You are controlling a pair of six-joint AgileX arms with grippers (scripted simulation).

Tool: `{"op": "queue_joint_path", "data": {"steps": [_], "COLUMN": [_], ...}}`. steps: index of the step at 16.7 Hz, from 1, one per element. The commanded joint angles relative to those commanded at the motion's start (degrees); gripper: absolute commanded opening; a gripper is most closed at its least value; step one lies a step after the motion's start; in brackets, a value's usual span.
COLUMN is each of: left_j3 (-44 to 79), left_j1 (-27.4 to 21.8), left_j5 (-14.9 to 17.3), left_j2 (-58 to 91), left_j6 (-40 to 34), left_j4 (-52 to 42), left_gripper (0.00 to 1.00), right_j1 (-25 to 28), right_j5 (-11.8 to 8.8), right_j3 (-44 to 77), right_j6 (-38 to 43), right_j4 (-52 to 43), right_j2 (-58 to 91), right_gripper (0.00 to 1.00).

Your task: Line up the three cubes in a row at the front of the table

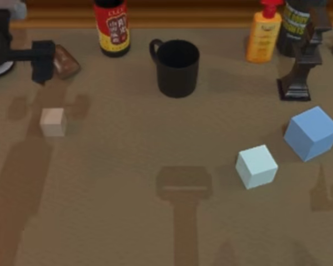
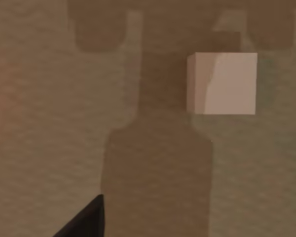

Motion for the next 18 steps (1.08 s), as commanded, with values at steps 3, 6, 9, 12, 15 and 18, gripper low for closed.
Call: {"op": "queue_joint_path", "data": {"steps": [3, 6, 9, 12, 15, 18], "left_j3": [12.65, 21.59, 25.86, 26.14, 25.83, 22.97], "left_j1": [-0.61, -0.98, -1.1, -1.11, -0.81, -0.97], "left_j5": [0.05, 0.08, 0.08, 0.08, 0.08, 0.1], "left_j2": [15.01, 24.98, 29.49, 29.79, 29.78, 31.2], "left_j6": [-0.74, -1.29, -1.59, -1.61, -1.54, -1.41], "left_j4": [-7.29, -12.01, -14.08, -14.21, -13.91, -9.85], "left_gripper": [1.0, 1.0, 1.0, 1.0, 1.0, 1.0], "right_j1": [0.0, 0.0, 0.0, 0.0, 0.0, 0.0], "right_j5": [0.0, 0.0, 0.0, 0.0, 0.0, 0.0], "right_j3": [0.0, 0.0, 0.0, 0.0, 0.0, 0.0], "right_j6": [0.0, 0.0, 0.0, 0.0, 0.0, 0.0], "right_j4": [0.0, 0.0, 0.0, 0.0, 0.0, 0.0], "right_j2": [0.0, 0.0, 0.0, 0.0, 0.0, 0.0], "right_gripper": [1.0, 1.0, 1.0, 1.0, 1.0, 1.0]}}
